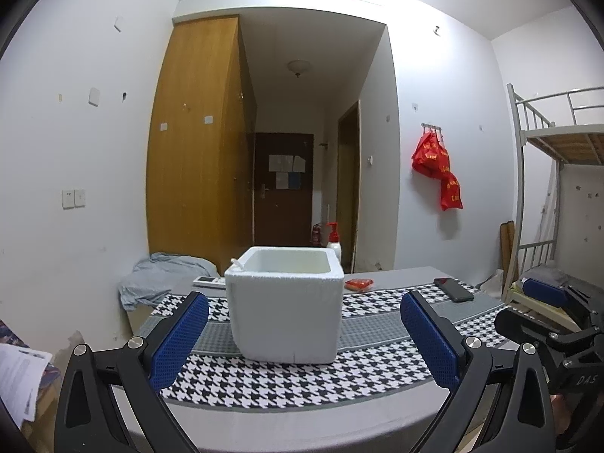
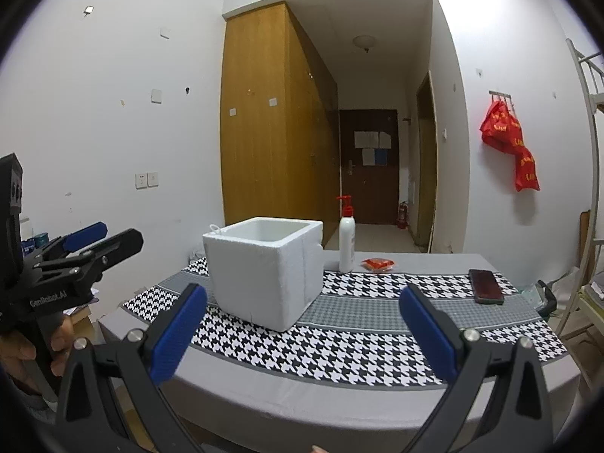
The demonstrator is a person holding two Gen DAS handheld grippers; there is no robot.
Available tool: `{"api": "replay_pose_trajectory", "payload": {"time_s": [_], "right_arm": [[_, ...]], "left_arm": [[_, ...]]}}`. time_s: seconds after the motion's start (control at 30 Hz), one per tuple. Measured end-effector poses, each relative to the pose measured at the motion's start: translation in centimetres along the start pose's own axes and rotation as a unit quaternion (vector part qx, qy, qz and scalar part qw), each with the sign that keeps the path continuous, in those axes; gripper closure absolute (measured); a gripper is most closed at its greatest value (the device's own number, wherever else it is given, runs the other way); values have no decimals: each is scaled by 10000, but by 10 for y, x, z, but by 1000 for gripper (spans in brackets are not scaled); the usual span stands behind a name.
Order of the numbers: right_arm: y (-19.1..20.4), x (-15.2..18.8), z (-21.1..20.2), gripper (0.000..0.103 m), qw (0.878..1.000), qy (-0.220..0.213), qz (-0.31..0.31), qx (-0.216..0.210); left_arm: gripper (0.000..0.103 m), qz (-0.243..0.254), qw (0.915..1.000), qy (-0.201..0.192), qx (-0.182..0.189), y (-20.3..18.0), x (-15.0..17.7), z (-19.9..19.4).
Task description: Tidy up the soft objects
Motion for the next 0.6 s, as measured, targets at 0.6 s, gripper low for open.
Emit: {"api": "replay_pose_trajectory", "payload": {"time_s": [0.6], "right_arm": [[-2,32,1,0,9995,241,191,26]], "left_arm": [[1,15,9999,100,3,-1,24,-6]]}}
Point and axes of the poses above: each gripper's, at about its wrist camera, not at the fingertips, and z roughly the way its jaws point, y to its left, x to its underside, the point moved 9 cm from there along z, roughly the way its jaws point, and after that the axes turned 1 degree about -x, right-handed, at the moved point
